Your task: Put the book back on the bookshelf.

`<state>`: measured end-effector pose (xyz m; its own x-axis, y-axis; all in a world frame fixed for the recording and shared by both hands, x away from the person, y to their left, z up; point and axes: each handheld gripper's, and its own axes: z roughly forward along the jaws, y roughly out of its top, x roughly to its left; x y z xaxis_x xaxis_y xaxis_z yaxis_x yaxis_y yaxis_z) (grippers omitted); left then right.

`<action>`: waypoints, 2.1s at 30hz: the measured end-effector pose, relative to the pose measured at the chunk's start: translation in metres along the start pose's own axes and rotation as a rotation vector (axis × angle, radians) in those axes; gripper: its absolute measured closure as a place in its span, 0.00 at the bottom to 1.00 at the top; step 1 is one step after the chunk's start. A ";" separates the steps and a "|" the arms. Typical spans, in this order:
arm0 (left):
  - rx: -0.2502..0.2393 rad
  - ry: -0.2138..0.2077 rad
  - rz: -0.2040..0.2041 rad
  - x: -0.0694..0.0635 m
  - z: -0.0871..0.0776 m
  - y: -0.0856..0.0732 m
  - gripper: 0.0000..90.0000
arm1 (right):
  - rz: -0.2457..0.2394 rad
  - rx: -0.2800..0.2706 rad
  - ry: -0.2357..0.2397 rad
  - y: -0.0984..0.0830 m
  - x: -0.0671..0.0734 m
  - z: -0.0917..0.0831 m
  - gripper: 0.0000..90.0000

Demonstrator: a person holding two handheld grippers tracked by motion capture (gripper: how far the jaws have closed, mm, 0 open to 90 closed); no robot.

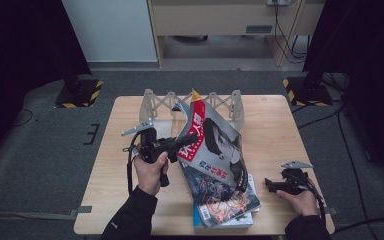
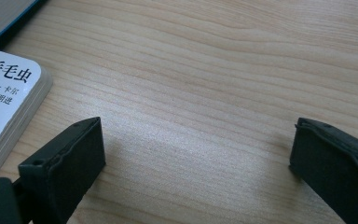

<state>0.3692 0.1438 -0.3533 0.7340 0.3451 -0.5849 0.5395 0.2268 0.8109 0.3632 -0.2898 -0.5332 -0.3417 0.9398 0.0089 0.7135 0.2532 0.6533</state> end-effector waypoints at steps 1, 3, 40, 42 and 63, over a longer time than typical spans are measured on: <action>-0.007 0.003 0.007 -0.003 0.002 0.005 0.96 | 0.000 -0.001 0.001 0.000 0.000 0.000 0.04; -0.021 0.002 0.022 -0.008 0.003 0.012 0.96 | -0.001 0.000 0.002 0.000 0.000 0.000 0.04; -0.082 0.219 0.040 0.029 -0.091 0.052 0.96 | -0.006 -0.017 0.009 -0.001 0.001 0.002 0.03; -0.082 0.230 0.034 0.032 -0.094 0.052 0.96 | -0.007 -0.018 0.008 -0.001 0.001 0.002 0.03; -0.025 0.352 0.037 0.056 -0.124 0.065 0.96 | -0.010 -0.017 0.010 0.000 0.001 0.002 0.02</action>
<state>0.3948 0.2909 -0.3309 0.5634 0.6456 -0.5156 0.5018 0.2284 0.8343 0.3642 -0.2888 -0.5349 -0.3548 0.9349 0.0097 0.6994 0.2585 0.6663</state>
